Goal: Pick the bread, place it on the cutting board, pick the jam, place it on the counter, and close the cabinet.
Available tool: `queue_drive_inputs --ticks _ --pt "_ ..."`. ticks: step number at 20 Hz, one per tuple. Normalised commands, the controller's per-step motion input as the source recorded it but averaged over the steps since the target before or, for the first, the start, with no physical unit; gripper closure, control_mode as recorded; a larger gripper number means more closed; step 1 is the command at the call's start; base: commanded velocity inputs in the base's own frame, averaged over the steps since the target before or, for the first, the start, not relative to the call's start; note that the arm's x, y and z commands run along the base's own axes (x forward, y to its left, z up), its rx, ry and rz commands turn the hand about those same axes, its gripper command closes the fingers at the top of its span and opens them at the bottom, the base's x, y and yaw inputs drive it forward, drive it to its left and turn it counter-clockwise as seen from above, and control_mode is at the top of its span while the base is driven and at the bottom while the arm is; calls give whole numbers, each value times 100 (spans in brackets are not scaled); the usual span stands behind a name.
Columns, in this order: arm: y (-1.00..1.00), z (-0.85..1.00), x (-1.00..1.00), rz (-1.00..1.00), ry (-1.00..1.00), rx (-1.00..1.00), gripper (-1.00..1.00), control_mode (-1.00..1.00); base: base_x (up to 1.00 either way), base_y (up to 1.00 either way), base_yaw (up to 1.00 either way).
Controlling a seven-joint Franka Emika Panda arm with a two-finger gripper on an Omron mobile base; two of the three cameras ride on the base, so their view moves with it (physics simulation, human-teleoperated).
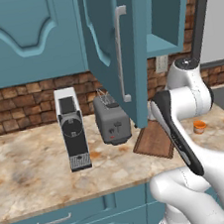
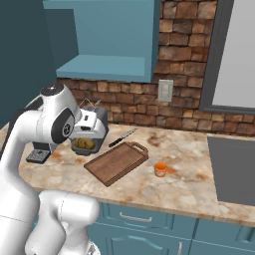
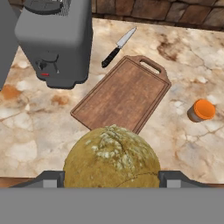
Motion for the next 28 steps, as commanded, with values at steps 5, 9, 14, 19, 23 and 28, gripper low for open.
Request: queue_drive_inputs --ticks 5,9,14,19,23,28 --pt "-4 -20 10 0 0 0 100 -100 0 0 0" --pt "-1 -19 12 0 0 0 100 -100 0 0 0" --pt "0 -22 16 0 0 0 100 -100 0 0 0" --pt "-5 -21 23 0 0 0 100 -100 0 0 0" --pt "-9 -21 23 0 0 0 100 -100 0 0 0" --pt "-3 -20 29 0 0 0 100 -100 0 0 0"
